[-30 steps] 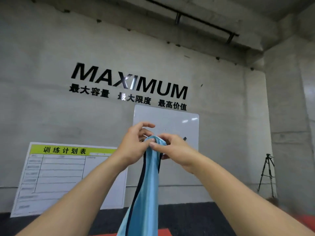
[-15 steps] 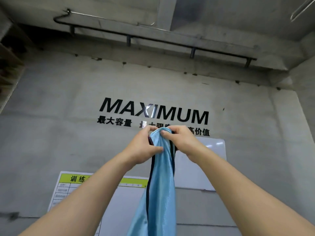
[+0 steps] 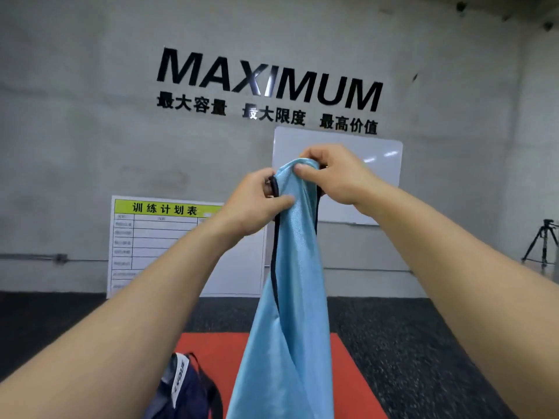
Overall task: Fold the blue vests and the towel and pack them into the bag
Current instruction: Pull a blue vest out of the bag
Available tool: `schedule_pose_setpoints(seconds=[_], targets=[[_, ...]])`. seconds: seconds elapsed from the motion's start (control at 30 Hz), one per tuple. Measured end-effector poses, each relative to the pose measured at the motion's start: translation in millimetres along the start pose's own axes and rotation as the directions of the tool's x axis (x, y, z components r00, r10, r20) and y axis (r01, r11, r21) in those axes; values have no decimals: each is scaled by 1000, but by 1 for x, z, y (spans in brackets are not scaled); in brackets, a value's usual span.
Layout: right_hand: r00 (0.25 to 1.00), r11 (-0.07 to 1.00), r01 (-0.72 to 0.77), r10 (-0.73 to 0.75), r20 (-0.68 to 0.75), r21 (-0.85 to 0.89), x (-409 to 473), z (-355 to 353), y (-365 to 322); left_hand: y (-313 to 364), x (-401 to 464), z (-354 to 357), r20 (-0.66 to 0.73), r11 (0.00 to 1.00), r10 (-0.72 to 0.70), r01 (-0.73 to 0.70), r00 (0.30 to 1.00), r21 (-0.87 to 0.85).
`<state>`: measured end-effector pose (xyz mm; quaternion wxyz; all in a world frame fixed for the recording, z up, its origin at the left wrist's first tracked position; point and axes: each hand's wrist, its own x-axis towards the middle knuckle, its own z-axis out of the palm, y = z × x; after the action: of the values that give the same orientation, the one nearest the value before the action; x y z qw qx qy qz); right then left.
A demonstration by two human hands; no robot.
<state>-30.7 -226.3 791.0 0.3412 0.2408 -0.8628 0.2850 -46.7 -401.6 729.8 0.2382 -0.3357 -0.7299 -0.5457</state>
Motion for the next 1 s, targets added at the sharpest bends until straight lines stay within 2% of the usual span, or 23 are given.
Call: schedule_pose_setpoints(seconds=[0.1, 0.23, 0.37, 0.47, 0.57, 0.63, 0.8, 1.0], targets=[[1000, 999, -13, 12, -11, -45, -15, 20, 30, -46, -26, 26, 82, 992, -125, 122, 989, 42], [996, 993, -90, 90, 1, -73, -27, 22, 68, -123, -50, 42, 174, 919, -295, 229, 940, 320], [983, 980, -184, 181, -34, -79, -34, 4, 108, -168, -69, 32, 170, 734, -418, 221, 893, 642], [967, 962, -251, 245, -69, -104, -35, -17, 133, -177, -71, 13, 149, 658, -467, 230, 872, 717], [954, 951, -288, 274, -119, -116, -37, -36, 148, -170, -60, -13, 129, 592, -453, 190, 882, 783], [949, 945, -301, 283, -141, -129, -40, -45, 155, -159, -50, -30, 94, 609, -389, 179, 916, 773], [942, 934, -319, 294, -161, -160, -52, -67, 159, -116, -42, -65, 54, 820, -243, 176, 969, 544], [939, 929, -327, 297, -176, -176, -77, -91, 145, -82, -51, -72, 7, 879, -207, 183, 978, 440]])
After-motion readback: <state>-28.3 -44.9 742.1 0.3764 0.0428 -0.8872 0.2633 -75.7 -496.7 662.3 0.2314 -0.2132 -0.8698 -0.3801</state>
